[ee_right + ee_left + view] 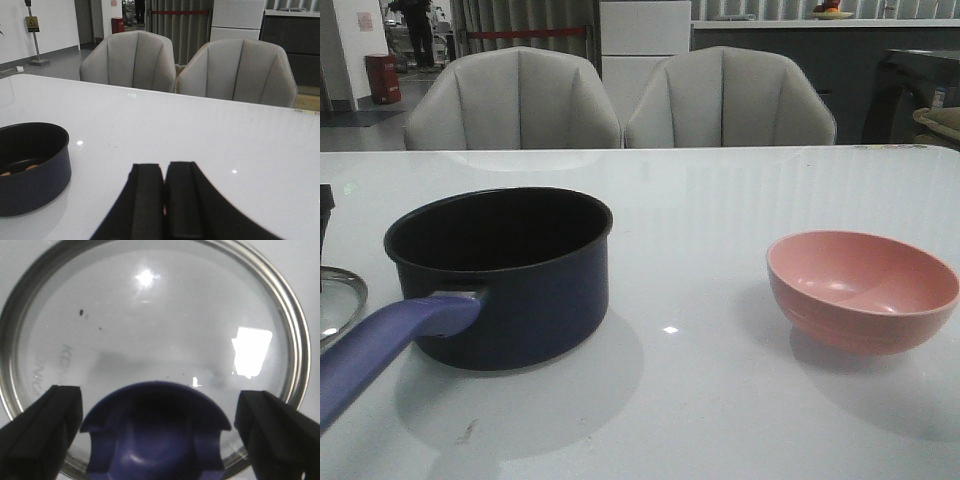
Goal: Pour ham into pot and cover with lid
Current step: 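Grasp the glass lid knob and lift it with the left gripper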
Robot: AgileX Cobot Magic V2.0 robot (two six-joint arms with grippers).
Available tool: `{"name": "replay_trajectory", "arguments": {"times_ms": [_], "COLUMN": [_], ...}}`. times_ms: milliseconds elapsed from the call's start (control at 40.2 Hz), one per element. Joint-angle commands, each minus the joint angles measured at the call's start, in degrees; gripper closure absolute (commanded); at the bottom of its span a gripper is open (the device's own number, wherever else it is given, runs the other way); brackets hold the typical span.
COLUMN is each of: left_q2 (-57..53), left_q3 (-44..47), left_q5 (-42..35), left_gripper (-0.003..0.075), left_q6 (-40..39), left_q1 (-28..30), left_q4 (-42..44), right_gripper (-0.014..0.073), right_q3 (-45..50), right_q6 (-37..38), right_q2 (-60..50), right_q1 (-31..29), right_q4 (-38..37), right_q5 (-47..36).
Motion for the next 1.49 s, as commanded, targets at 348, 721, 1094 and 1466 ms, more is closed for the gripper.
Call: {"name": "replay_trajectory", "arguments": {"times_ms": [348,721,1094,1466], "left_q2": [-2.35,-5.17,-9.63,-10.17], "left_q3": [-2.15,-9.74,-18.34,-23.84], "left_q5": [1.42,7.21,12.35,13.84], "left_gripper": [0.0541,0.0586,0.0586,0.0585], "left_q6": [-0.61,-0.61,1.15,1.22], "left_q1": [0.09,0.09,-3.09,-18.60], "left_q4": [-0.55,-0.56,-3.29,-3.07], "right_gripper": [0.0445,0.0445,0.0445,0.0445], "right_q3": [-1.57,-1.57,-1.57,-1.57], "right_q6": [-0.80,-0.80,-0.80,-0.80], "right_q2": [0.31,0.31,0.31,0.31], "right_q1": [-0.01,-0.01,-0.01,-0.01], "right_q4": [-0.13,-0.13,-0.13,-0.13], "right_q5": [-3.98,-3.98,-3.98,-3.91]}}
